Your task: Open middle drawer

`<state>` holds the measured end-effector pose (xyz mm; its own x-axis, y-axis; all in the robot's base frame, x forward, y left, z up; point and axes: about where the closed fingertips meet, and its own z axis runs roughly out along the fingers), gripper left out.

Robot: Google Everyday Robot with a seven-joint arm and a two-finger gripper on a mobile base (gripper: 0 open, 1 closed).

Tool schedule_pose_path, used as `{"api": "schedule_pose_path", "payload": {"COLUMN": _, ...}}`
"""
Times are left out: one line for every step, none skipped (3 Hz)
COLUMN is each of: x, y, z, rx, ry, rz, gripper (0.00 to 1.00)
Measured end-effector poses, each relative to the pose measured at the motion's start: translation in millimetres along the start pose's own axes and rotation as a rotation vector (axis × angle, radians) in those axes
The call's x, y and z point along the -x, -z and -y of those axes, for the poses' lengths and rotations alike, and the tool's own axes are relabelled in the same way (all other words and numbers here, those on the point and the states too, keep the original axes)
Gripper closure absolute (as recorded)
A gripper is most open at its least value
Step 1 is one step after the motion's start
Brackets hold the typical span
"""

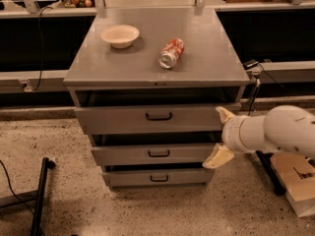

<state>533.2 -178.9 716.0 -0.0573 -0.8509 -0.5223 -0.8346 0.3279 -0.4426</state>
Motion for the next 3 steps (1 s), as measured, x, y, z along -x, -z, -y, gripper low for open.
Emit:
{"api": "schedule_pose_path", "payload": {"x": -15.0, "y": -59.1, "z": -18.6, "rx": 0.014, "ry": 0.058, "rz": 0.02, "gripper": 0.0}}
{"api": "schedule_pose_path", "payload": {"x": -22.6, "y": -92.8, "z": -28.3, "rx": -0.013, "ry": 0.155, "rz": 0.067, "gripper": 0.0}}
{"api": "schedule_pose_path", "payload": {"x": -22.3, "y": -95.1, "z": -30.6, "rx": -0.008, "ry": 0.168, "rz": 0.069, "gripper": 0.0}}
